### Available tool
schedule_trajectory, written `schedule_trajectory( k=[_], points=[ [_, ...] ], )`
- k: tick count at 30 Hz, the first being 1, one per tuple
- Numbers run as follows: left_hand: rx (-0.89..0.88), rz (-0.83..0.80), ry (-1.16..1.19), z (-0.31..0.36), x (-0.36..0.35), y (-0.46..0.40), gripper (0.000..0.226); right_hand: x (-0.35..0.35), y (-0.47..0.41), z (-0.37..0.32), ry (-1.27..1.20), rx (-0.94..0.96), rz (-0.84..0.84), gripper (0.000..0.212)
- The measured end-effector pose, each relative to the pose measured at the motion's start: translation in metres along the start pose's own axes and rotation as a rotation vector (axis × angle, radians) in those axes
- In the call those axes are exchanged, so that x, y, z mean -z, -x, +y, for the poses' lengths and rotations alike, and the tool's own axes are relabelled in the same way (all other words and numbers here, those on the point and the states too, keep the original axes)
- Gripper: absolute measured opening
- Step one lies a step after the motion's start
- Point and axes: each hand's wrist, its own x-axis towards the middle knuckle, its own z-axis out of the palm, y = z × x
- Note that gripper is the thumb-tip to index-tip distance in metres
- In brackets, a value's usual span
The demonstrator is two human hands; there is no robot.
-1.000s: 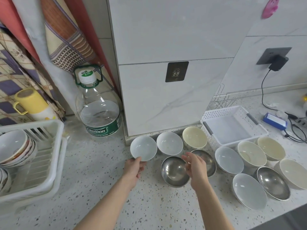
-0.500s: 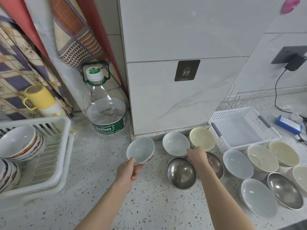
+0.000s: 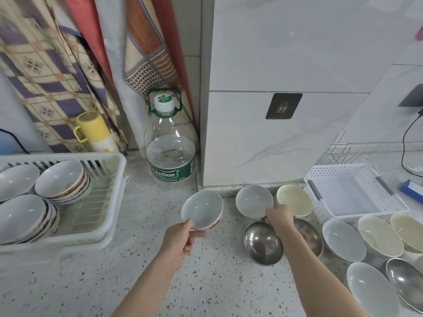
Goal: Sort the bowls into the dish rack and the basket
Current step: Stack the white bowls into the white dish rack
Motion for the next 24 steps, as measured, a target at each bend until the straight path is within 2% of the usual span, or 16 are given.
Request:
schedule_trajectory(
  k=[13, 24],
  points=[
    [-0.100, -0.027, 0.163, -0.004, 0.053, 0.049, 0.024, -0.009, 0.072, -0.018, 0.055, 0.207, -0.076, 0.028],
    [-0.172, 0.045, 0.280, 0.000, 0.155, 0.073, 0.024, -0.057, 0.165, -0.065, -0.151, 0.254, -0.260, 0.024]
  ],
)
